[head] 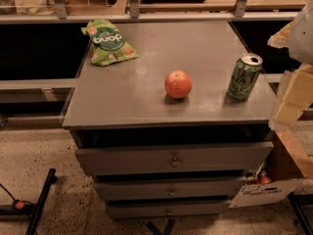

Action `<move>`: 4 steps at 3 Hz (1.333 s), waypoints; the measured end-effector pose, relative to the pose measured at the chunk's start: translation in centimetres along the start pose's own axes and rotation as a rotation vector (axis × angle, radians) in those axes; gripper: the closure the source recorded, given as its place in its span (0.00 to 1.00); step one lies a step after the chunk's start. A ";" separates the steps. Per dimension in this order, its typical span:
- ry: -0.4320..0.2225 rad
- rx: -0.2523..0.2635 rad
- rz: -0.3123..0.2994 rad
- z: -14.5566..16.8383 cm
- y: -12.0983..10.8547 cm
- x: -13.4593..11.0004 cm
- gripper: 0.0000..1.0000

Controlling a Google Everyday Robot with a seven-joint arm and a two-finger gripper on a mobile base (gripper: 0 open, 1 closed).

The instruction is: Move apple near green rice chip bag

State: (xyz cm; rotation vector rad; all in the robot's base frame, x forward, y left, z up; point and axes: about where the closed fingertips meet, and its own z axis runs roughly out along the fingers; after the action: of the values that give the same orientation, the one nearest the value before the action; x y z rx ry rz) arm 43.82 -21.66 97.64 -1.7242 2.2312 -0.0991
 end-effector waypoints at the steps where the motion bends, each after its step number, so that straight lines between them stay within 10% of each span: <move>1: 0.000 0.000 0.000 0.0 0.0 0.0 0.00; 4: -0.141 -0.017 -0.150 8.2 -3.7 -10.4 0.00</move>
Offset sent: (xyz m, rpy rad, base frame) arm 0.0445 0.0565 -0.0369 0.1017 -0.0081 0.1113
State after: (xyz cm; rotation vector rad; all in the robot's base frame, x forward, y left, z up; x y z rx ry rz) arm 51.96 -11.59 92.98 -1.8457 2.0081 0.0070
